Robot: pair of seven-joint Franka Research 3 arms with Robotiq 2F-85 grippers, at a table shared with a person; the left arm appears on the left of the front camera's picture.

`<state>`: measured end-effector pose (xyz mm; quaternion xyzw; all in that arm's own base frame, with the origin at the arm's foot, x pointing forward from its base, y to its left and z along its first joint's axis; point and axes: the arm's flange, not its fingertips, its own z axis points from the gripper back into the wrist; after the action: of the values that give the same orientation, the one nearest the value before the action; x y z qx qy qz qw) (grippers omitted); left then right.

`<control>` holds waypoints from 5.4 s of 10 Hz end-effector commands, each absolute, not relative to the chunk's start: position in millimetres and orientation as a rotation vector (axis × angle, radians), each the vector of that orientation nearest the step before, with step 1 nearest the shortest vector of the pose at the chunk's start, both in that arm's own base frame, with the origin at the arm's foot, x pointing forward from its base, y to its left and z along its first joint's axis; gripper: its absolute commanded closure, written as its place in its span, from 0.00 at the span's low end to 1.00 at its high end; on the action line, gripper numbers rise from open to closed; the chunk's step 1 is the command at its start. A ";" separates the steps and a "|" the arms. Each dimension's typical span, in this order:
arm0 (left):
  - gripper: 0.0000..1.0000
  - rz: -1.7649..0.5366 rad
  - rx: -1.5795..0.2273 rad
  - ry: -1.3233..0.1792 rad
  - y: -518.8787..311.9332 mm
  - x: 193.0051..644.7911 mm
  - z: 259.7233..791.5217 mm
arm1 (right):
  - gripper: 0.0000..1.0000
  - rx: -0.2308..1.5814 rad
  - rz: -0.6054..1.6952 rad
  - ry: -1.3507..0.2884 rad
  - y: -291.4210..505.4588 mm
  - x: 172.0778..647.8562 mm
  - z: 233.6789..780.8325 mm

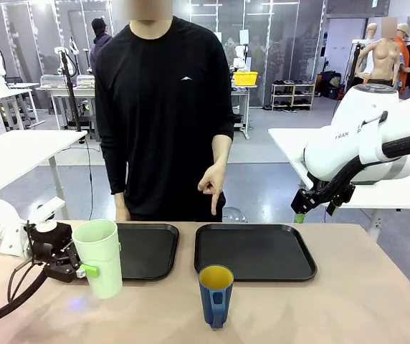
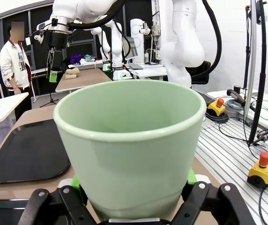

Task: Sort and store the cups by type.
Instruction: Place the picked Reusable plastic cup into the Flat Tray indicated by the person.

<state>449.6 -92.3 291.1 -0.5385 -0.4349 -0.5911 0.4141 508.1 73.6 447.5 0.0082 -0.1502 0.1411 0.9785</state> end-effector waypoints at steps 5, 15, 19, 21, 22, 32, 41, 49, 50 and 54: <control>0.13 -1.445 -1.276 -1.115 -126.4 495.9 310.6 | 0.00 0.020 0.282 -0.314 73.1 507.2 447.6; 0.13 -1.361 -1.352 -1.185 -283.7 600.6 338.0 | 0.00 0.020 0.282 -0.314 73.1 507.2 447.6; 0.13 -1.393 -1.341 -1.210 -274.0 583.8 338.2 | 0.00 0.020 0.282 -0.314 73.1 507.2 447.6; 0.13 -1.393 -1.341 -1.210 -274.0 583.8 338.2 | 0.00 0.020 0.282 -0.314 73.1 507.2 447.6; 0.13 -1.392 -1.345 -1.198 -276.1 592.3 333.4 | 0.00 0.020 0.282 -0.314 73.1 507.2 447.6; 0.13 -1.219 -1.155 -1.380 -372.7 604.6 272.0 | 0.00 0.020 0.282 -0.314 73.1 507.2 447.6; 0.13 -1.197 -1.120 -1.289 -392.1 620.0 229.7 | 0.00 0.020 0.282 -0.314 73.1 507.2 447.6; 0.13 -1.228 -1.135 -1.212 -396.8 619.4 205.5 | 0.00 0.020 0.282 -0.314 73.1 507.2 447.6; 0.02 -1.233 -1.134 -1.202 -396.3 618.1 205.2 | 0.00 0.020 0.282 -0.314 73.1 507.2 447.6; 0.00 -1.240 -1.125 -1.208 -391.1 614.0 207.0 | 0.00 0.020 0.282 -0.314 73.1 507.2 447.6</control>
<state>612.6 -391.5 205.4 -0.4750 -0.5068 -0.5114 0.5060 508.0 74.0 447.6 0.0082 -0.1504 0.1415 0.9784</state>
